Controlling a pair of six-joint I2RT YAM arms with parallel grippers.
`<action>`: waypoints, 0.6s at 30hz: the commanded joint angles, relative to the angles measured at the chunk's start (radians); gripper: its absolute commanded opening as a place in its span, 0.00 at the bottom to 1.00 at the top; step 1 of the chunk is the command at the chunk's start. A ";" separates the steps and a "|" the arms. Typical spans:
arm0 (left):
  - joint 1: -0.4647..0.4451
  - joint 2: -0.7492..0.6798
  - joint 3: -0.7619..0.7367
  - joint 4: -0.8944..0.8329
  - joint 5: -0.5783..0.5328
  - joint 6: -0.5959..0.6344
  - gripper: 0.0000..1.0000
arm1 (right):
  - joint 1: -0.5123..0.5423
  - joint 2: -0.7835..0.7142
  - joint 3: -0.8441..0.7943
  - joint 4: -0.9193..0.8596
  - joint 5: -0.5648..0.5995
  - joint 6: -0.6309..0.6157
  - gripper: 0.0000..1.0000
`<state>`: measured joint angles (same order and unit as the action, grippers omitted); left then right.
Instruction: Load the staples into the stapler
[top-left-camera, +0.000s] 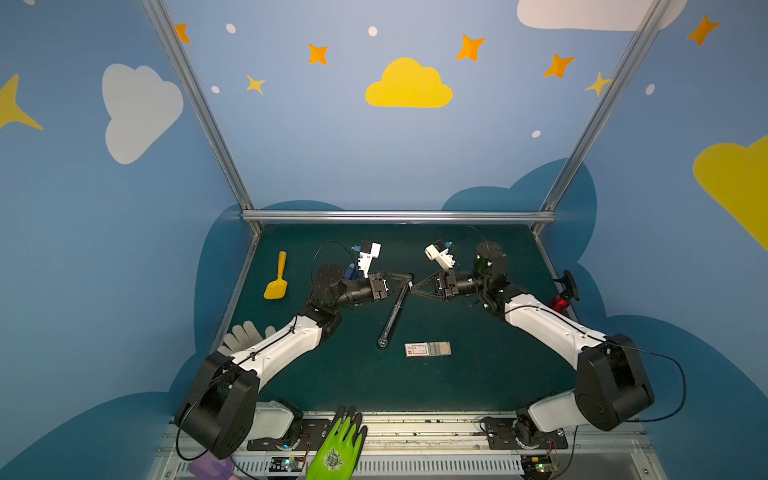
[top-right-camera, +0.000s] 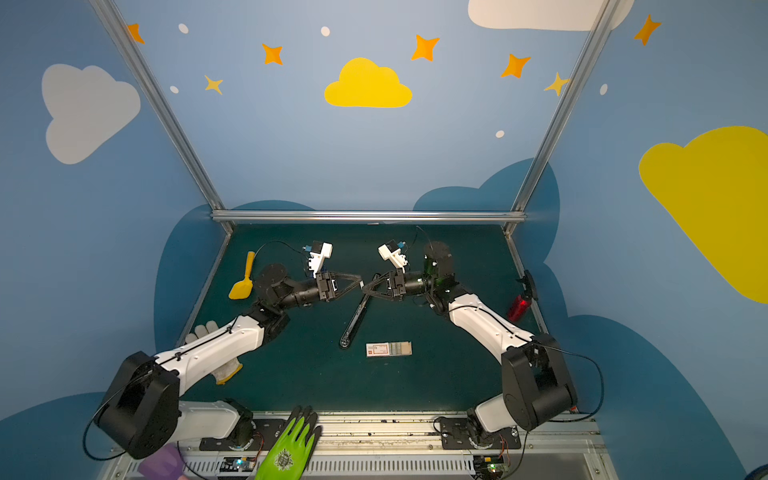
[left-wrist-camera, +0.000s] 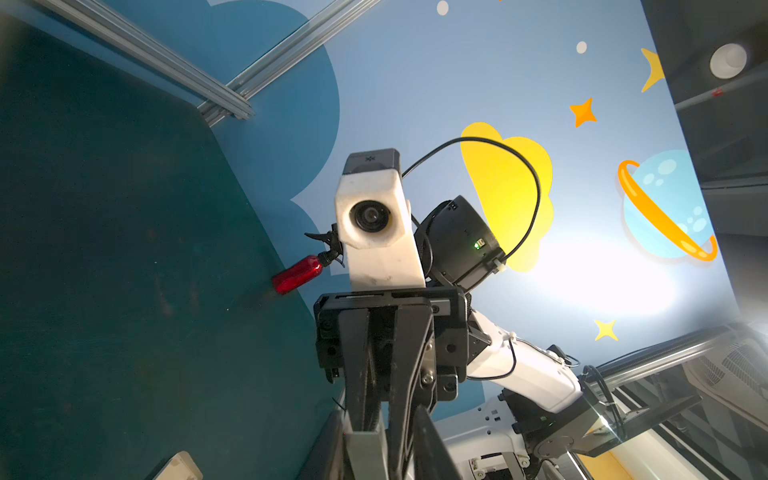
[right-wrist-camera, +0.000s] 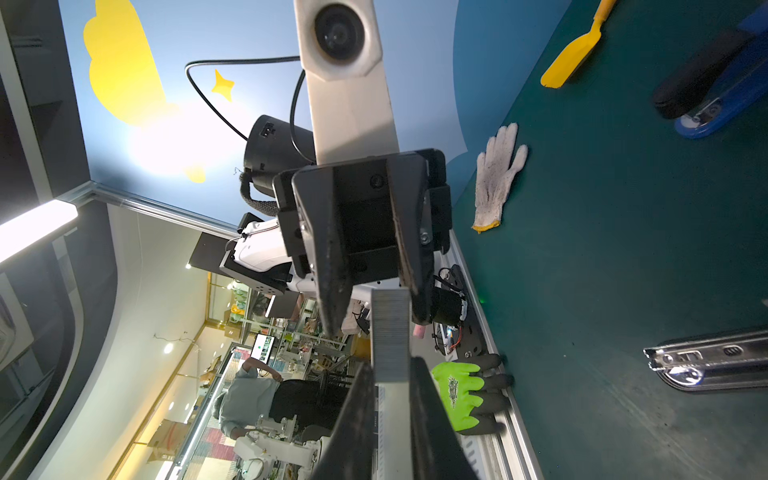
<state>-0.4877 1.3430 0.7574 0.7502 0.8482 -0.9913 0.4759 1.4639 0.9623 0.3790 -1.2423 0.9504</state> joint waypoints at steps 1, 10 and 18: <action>-0.006 -0.002 -0.006 0.044 0.028 -0.003 0.26 | 0.003 0.003 -0.007 0.040 -0.013 0.014 0.16; -0.008 0.001 0.002 0.039 0.028 -0.003 0.15 | 0.000 0.006 -0.010 0.042 -0.014 0.022 0.21; -0.004 -0.032 0.052 -0.242 -0.033 0.137 0.14 | -0.052 -0.033 -0.032 -0.041 0.017 -0.030 0.41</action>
<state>-0.4938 1.3392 0.7639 0.6437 0.8402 -0.9394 0.4461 1.4631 0.9470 0.3866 -1.2388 0.9596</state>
